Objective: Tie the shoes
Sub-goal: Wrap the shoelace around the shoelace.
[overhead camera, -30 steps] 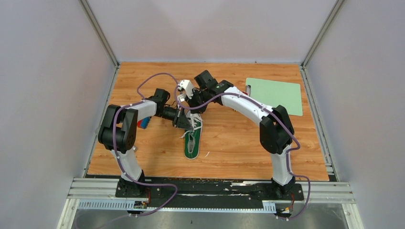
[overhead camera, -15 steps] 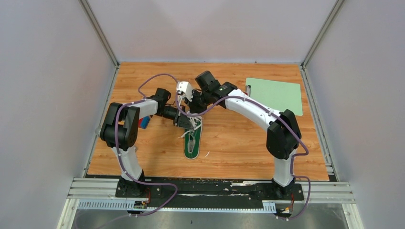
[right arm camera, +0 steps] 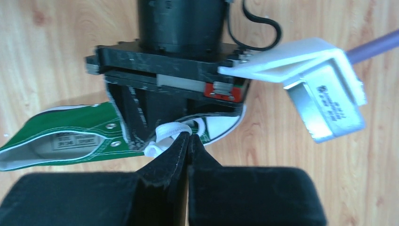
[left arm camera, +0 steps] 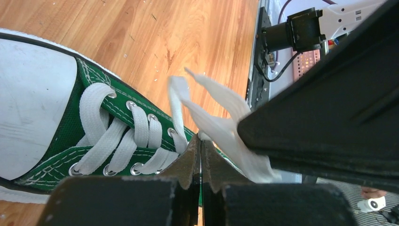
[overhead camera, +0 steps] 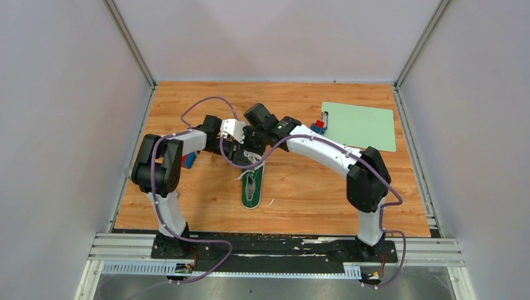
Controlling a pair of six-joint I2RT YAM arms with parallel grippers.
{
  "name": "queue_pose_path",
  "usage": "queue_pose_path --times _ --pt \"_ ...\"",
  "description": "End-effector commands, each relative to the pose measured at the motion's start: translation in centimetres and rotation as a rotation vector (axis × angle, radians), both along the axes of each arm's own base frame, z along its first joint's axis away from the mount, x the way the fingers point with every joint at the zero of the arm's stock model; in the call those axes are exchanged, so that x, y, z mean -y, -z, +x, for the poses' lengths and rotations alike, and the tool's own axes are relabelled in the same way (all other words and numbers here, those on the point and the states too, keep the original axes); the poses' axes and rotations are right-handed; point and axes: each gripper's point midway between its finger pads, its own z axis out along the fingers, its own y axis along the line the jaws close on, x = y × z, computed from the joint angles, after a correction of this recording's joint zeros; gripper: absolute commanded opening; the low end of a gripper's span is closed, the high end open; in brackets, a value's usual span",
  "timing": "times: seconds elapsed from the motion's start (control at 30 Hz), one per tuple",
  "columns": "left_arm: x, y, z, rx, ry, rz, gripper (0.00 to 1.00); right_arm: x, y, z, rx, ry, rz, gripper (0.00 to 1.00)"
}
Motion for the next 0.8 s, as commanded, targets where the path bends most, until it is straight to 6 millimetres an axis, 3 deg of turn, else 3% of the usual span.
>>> queue_pose_path --times 0.0,0.2,0.4,0.77 --pt "0.5 -1.2 -0.1 0.025 0.02 -0.049 0.0 -0.3 -3.7 3.8 0.187 0.059 0.01 0.0" --pt "0.6 -0.9 0.1 0.015 0.014 -0.04 0.0 -0.5 -6.3 2.8 0.231 0.022 0.046 0.0" --pt "0.7 -1.0 0.3 0.009 0.012 -0.04 0.0 -1.4 -5.2 0.6 0.22 -0.063 0.027 0.0" --pt "0.8 -0.9 0.2 -0.021 0.006 -0.044 0.0 -1.8 -6.0 0.8 0.369 -0.215 -0.046 0.0"
